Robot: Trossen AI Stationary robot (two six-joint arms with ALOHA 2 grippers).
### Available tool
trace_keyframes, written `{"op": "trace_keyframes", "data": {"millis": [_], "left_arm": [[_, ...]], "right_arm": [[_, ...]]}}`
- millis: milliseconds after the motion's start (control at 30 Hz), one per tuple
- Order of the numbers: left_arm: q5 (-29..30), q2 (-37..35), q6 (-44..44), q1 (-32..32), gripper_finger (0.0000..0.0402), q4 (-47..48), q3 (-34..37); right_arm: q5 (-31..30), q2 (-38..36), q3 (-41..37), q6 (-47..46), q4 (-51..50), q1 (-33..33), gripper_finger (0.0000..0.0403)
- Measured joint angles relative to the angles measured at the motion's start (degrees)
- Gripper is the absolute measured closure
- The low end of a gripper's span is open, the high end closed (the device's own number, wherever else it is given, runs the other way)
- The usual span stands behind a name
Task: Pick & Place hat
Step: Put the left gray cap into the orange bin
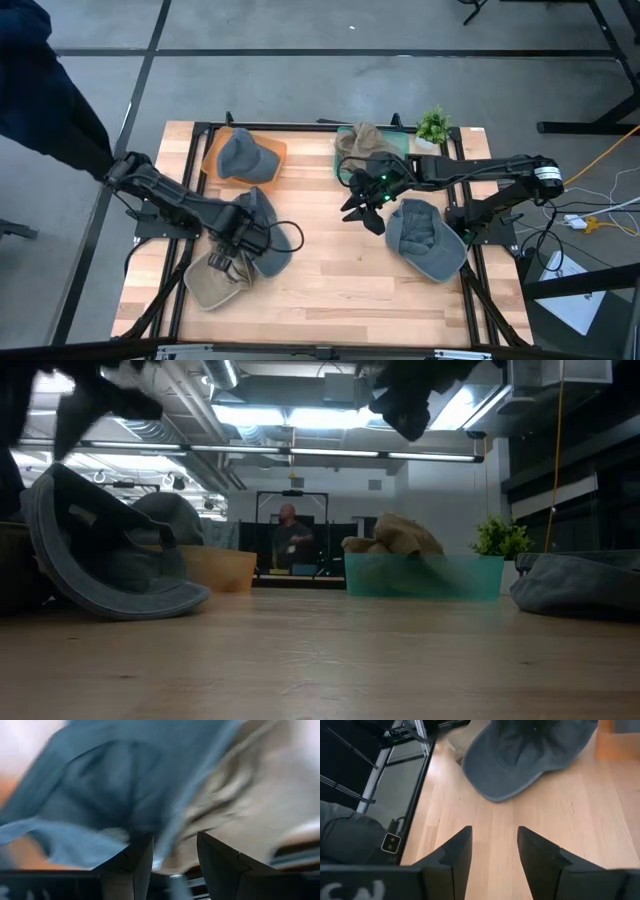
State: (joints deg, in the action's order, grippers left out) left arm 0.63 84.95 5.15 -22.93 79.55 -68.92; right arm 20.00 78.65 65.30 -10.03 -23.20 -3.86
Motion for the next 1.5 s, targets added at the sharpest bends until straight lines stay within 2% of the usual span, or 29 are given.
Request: {"op": "trace_keyframes", "data": {"millis": [100,167,400,633,1000,1167,1333,1500], "left_arm": [[5.99,0.0,-0.02,-0.27,0.0254,-0.18,2.81],[7.24,0.0,-0.02,-0.26,0.0254,-0.76,3.98],[0.02,0.0,-2.03,-0.58,0.0254,-4.89,4.69],[1.17,0.0,-1.59,-1.1,0.0256,-6.68,4.69],[0.66,0.0,-1.22,-1.1,0.0308,-8.44,6.77],[-1.17,0.0,-2.76,-1.07,0.0315,-8.68,9.7],[-0.36,0.0,-2.78,-1.07,0.032,-9.31,10.44],[-0.68,0.0,-0.84,-0.54,0.0365,-11.24,9.45]], "right_arm": [[0.03,-0.02,0.0,-0.15,-0.13,0.0,0.0247],[0.03,-0.02,0.0,-0.2,-0.16,0.0,0.0247],[-0.01,-0.02,0.0,-0.08,0.0,0.0,0.0247],[-0.03,-0.02,0.0,-0.06,1.23,0.0,0.0247],[0.01,-0.02,0.0,-0.06,1.07,0.0,0.0247],[0.01,-0.02,0.0,-0.04,1.04,0.0,0.0247],[0.01,-0.02,0.0,-0.04,1.03,0.0,0.0247],[0.03,-0.02,0.0,-0.03,1.03,0.0,0.0247]]}}
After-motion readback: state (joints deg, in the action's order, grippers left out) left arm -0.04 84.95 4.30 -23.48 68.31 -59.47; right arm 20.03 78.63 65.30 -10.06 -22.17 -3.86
